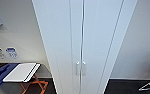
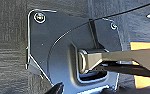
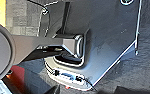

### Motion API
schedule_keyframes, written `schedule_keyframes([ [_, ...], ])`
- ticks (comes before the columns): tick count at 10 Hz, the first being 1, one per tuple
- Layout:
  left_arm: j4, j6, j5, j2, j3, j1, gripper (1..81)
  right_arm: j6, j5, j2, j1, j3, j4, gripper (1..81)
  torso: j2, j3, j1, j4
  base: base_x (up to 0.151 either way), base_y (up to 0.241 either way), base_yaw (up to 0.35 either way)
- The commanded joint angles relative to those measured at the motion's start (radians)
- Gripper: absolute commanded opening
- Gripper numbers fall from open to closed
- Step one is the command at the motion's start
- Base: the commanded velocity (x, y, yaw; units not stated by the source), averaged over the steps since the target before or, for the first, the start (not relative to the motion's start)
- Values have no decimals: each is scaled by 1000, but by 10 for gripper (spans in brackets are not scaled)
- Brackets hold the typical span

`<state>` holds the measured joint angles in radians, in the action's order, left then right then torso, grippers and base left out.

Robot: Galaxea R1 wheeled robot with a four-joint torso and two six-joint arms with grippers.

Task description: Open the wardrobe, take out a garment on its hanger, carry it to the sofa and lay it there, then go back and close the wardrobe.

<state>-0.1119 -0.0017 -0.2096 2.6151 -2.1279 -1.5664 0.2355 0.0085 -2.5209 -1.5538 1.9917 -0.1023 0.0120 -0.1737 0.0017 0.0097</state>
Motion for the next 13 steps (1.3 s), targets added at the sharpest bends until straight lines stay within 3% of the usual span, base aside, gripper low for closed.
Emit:
schedule_keyframes([
  [1,-9,2,53,-22,11,19,811,2,-68,32,27,-15,-4,811,0,0,0,0,81,0,0],
  [4,-9,3,53,-22,11,19,811,2,-68,34,27,-12,-5,811,0,0,0,0,71,0,0],
  [9,-9,0,53,-38,31,28,811,1,-70,49,75,-44,-14,811,0,0,0,0,0,0,0],
  [11,-9,0,53,-111,126,76,811,-9,-70,107,141,-148,-14,811,0,0,0,0,0,0,0],
  [13,-9,2,55,-217,275,140,811,-5,-78,227,238,-340,-16,811,0,0,0,0,0,0,0],
])
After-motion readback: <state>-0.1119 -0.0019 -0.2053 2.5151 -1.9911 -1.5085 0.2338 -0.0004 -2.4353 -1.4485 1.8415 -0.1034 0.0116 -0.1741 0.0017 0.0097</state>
